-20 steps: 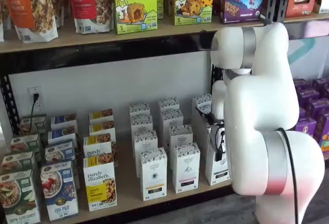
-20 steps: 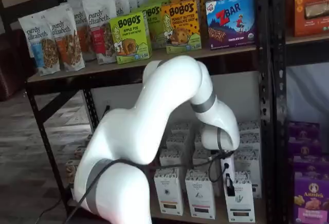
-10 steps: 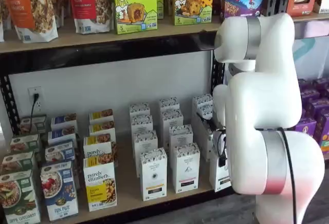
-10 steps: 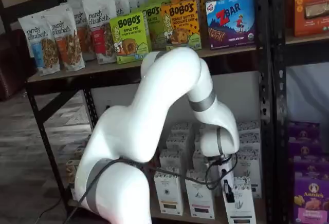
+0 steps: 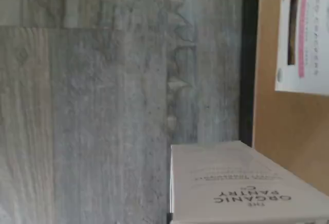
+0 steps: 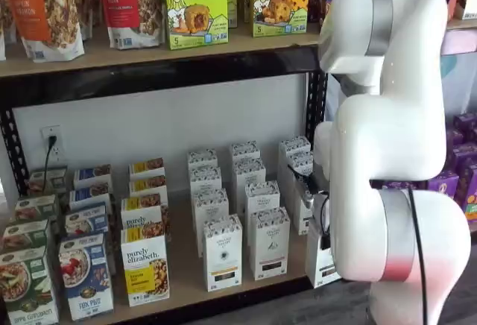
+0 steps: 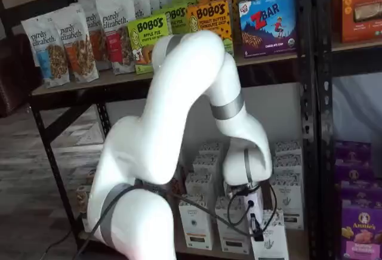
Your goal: Pick up the white box with a green strip in the middle, on the bottom shelf, the sixth box from the left
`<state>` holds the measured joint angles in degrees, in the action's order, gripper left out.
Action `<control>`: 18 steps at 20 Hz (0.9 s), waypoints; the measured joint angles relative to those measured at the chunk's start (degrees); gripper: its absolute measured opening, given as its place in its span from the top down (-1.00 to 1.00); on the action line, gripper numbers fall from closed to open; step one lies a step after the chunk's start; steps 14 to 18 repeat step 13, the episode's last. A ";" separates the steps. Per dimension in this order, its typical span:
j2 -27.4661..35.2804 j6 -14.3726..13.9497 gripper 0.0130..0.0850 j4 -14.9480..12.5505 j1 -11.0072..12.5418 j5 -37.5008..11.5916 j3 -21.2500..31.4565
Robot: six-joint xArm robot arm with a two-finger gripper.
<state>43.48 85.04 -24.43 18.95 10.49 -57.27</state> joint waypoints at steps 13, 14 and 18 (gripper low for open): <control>-17.83 -0.07 0.00 1.25 -1.29 -0.72 17.95; -17.83 -0.07 0.00 1.25 -1.29 -0.72 17.95; -17.83 -0.07 0.00 1.25 -1.29 -0.72 17.95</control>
